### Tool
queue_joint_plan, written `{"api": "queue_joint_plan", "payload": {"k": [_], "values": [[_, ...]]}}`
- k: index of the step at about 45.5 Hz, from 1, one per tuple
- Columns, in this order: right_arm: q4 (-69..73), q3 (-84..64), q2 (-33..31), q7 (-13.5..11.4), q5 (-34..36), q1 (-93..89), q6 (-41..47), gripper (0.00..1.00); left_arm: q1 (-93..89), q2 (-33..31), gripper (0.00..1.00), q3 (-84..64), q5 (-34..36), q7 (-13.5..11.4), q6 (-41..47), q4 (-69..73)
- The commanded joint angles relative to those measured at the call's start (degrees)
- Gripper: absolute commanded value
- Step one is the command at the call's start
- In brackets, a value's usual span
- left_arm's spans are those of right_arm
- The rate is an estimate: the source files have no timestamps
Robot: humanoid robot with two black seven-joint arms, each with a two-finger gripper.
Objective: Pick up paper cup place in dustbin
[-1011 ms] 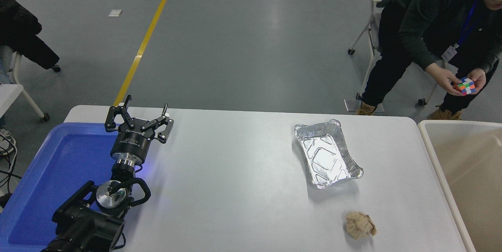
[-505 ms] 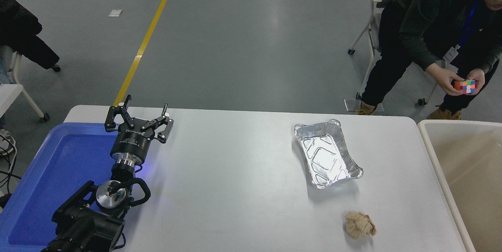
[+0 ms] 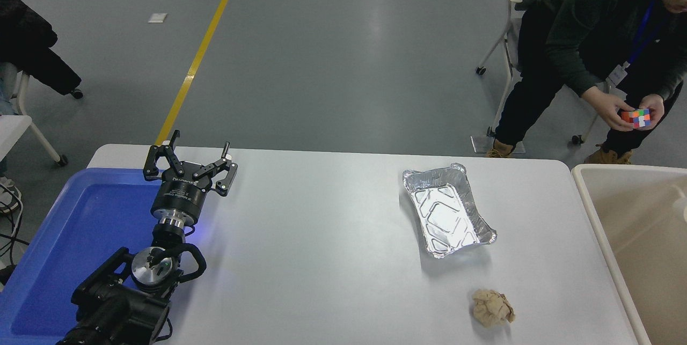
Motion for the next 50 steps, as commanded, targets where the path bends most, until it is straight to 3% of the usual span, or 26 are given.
{"api": "queue_joint_plan", "payload": {"k": [1, 16, 17, 19, 20, 50], "values": [[0.0, 1.1, 0.3, 0.1, 0.0, -2.2, 0.0, 0.0, 0.0, 0.0, 0.99, 0.0, 0.0, 0.0, 0.0, 0.0], [-0.1, 3.2, 0.7, 0.3, 0.0, -4.4, 0.0, 0.0, 0.0, 0.0, 0.99, 0.0, 0.0, 0.0, 0.0, 0.0], [-0.1, 3.3, 0.7, 0.3, 0.0, -4.5, 0.0, 0.07, 0.0, 0.0, 0.99, 0.0, 0.0, 0.0, 0.0, 0.0], [-0.2, 3.6, 0.7, 0.3, 0.0, -4.6, -0.1, 0.76, 0.0, 0.0, 0.99, 0.0, 0.0, 0.0, 0.0, 0.0], [-0.4, 3.8, 0.7, 0.2, 0.0, -4.6, 0.0, 1.0, 0.0, 0.0, 0.99, 0.0, 0.0, 0.0, 0.0, 0.0], [-1.0, 4.6, 1.8, -0.1, 0.0, -0.3, 0.5, 1.0, 0.0, 0.0, 0.99, 0.1, 0.0, 0.0, 0.0, 0.0]]}}
